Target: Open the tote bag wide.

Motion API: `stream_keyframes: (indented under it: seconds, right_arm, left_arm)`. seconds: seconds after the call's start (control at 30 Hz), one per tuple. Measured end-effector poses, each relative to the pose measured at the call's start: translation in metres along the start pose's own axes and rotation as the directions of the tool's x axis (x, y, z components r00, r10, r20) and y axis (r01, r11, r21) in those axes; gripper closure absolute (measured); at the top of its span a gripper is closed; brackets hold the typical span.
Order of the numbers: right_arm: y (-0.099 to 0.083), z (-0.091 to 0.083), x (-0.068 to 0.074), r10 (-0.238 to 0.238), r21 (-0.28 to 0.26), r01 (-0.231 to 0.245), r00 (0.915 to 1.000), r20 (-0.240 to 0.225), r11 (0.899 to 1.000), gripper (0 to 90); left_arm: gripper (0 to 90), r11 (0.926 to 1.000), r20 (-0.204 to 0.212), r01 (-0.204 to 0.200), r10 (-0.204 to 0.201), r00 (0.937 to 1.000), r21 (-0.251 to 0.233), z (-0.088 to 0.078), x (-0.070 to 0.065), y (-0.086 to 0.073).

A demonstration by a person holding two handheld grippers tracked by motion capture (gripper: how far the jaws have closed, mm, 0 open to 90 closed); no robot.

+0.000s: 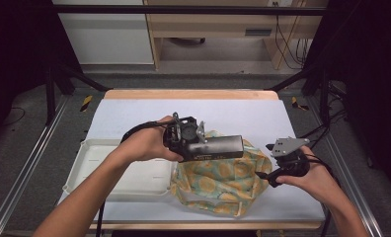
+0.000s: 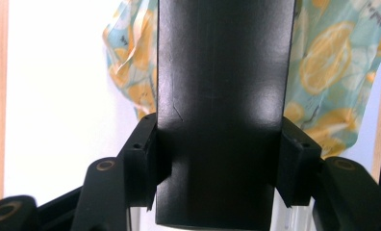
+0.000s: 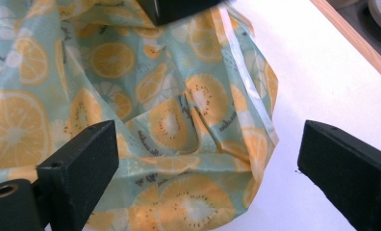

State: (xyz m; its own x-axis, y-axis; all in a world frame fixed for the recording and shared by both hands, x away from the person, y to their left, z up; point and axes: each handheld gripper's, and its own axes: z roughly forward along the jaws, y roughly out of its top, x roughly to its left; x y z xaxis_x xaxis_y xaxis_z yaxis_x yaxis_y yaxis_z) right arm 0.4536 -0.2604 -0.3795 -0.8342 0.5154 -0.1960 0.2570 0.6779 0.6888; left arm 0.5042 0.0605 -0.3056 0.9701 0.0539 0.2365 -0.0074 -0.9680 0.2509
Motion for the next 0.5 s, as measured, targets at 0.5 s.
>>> stream_keyframes:
  seconds: [0.5]
  right_arm:
    - [-0.012, -0.001, 0.014, 0.045, -0.031, -0.043, 0.9961, 0.076, 0.999, 5.8]
  left_arm:
    - [43.5, 0.9995, -0.019, 0.03, -0.03, 0.9994, 0.002, -0.018, 0.011, -0.037]
